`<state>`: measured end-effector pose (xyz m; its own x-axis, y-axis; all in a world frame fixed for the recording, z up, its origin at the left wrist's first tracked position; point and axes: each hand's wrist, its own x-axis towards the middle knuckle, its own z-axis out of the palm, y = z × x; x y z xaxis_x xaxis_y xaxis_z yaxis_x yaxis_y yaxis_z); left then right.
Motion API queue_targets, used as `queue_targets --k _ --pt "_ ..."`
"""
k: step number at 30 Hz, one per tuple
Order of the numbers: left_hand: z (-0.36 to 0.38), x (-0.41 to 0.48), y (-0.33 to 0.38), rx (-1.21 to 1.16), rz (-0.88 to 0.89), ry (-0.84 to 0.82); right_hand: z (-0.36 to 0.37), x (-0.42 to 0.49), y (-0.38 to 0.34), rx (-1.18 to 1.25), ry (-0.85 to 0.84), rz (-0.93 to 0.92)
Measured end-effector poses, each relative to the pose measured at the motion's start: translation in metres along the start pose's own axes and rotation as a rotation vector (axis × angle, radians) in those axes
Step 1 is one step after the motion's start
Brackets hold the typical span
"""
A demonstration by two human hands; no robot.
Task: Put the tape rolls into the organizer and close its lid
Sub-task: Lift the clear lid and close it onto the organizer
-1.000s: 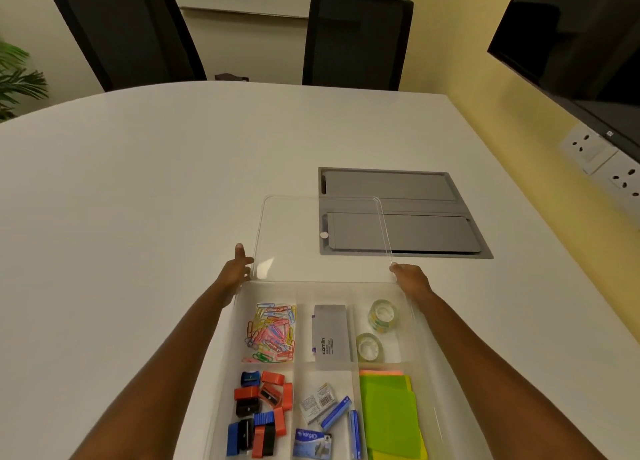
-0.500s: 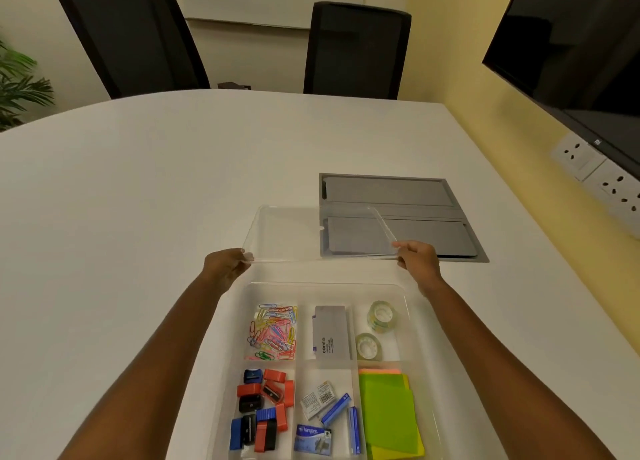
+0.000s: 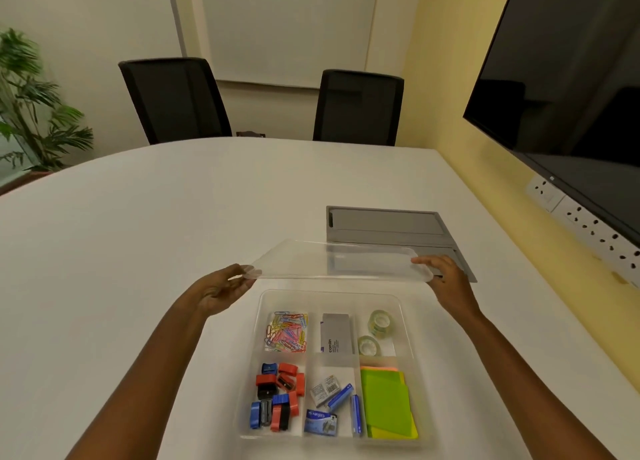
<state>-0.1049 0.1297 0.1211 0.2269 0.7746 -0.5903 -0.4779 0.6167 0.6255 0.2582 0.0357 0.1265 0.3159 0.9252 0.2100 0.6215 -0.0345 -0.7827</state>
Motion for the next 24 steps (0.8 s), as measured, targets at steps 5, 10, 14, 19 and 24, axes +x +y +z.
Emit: queue_targets --k 5,10,14,19,24 --pt "-0.006 -0.032 0.001 0.031 0.072 0.001 -0.016 -0.030 -0.018 -0.062 0.048 -0.189" --pt "-0.002 -0.051 -0.004 0.141 0.188 -0.103 -0.025 -0.046 -0.046 -0.045 0.272 -0.293" --pt "0.006 -0.059 -0.020 0.294 0.363 -0.055 -0.034 -0.053 -0.062 0.006 0.263 -0.260" --pt "0.006 -0.074 -0.048 0.590 0.564 -0.014 -0.040 -0.066 -0.077 0.133 0.276 -0.197" --pt "-0.003 -0.081 -0.066 0.603 0.639 0.027 -0.043 -0.071 -0.080 0.269 0.254 -0.106"
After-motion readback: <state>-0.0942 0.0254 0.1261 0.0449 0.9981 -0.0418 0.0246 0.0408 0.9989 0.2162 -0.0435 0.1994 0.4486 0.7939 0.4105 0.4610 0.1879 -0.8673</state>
